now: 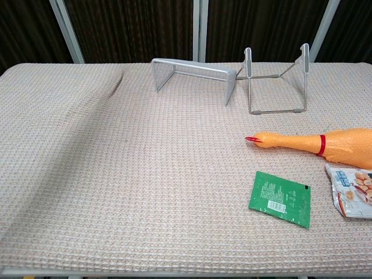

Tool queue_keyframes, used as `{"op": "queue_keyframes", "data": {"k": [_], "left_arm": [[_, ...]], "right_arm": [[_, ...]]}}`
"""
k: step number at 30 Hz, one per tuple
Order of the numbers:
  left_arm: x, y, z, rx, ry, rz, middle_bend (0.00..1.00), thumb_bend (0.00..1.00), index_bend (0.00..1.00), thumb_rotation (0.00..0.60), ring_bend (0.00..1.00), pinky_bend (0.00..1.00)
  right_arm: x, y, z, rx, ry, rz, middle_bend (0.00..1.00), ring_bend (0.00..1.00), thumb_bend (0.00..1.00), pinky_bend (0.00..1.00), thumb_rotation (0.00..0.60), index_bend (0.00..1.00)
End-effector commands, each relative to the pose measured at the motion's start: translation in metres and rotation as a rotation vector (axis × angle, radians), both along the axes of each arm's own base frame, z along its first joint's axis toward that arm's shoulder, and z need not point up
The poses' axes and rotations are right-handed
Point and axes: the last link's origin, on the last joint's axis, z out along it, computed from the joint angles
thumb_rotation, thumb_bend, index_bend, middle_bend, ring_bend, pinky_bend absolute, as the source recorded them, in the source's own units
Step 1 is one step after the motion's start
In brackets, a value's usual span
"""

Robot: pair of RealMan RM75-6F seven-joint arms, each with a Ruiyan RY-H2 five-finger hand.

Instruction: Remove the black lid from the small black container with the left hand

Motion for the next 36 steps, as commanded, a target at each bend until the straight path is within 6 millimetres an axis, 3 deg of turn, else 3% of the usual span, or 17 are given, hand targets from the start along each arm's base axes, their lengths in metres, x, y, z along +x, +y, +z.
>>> {"op": "queue_keyframes", "data": {"k": [1,6,10,21,24,28,30,32,36], "left_arm": [[0.006,-0.012,-0.008,-0.023,-0.083,-0.042,0.51,0.26,0.50,0.600,0.30,0.39],[-0.065,-0.011,-0.078,-0.485,0.063,0.250,0.51,0.26,0.50,0.600,0.30,0.39],[-0.088,-0.012,-0.101,-0.636,0.185,0.317,0.51,0.26,0.50,0.600,0.30,0.39],[-0.056,0.002,-0.076,-0.527,0.188,0.228,0.51,0.26,0.50,0.600,0.30,0.39],[-0.042,-0.012,-0.084,-0.567,0.143,0.166,0.51,0.26,0.50,0.600,0.30,0.39],[-0.014,-0.051,-0.096,-0.763,0.086,0.037,0.51,0.26,0.50,0.600,0.30,0.39],[-0.005,-0.060,-0.096,-0.804,0.094,-0.018,0.51,0.26,0.50,0.600,0.30,0.39],[0.000,-0.057,-0.092,-0.780,0.106,-0.051,0.51,0.26,0.50,0.600,0.30,0.39],[-0.010,-0.024,-0.084,-0.672,0.099,0.028,0.51,0.26,0.50,0.600,0.30,0.39]], "right_arm": [[-0.001,0.000,-0.002,0.008,-0.001,-0.005,0.00,0.00,0.20,0.00,0.600,0.00],[-0.001,-0.001,-0.006,0.021,0.000,-0.006,0.00,0.00,0.20,0.00,0.600,0.00],[-0.002,-0.001,-0.005,0.016,0.002,-0.011,0.00,0.00,0.20,0.00,0.600,0.00],[-0.006,-0.001,-0.007,0.024,-0.007,-0.024,0.00,0.00,0.20,0.00,0.600,0.00],[-0.007,-0.001,-0.008,0.030,-0.017,-0.028,0.00,0.00,0.20,0.00,0.600,0.00],[-0.008,-0.002,-0.010,0.037,-0.015,-0.033,0.00,0.00,0.20,0.00,0.600,0.00],[-0.008,-0.002,-0.010,0.038,-0.014,-0.032,0.00,0.00,0.20,0.00,0.600,0.00],[-0.009,-0.002,-0.010,0.037,-0.014,-0.034,0.00,0.00,0.20,0.00,0.600,0.00],[-0.010,-0.002,-0.008,0.034,-0.016,-0.038,0.00,0.00,0.20,0.00,0.600,0.00]]}}
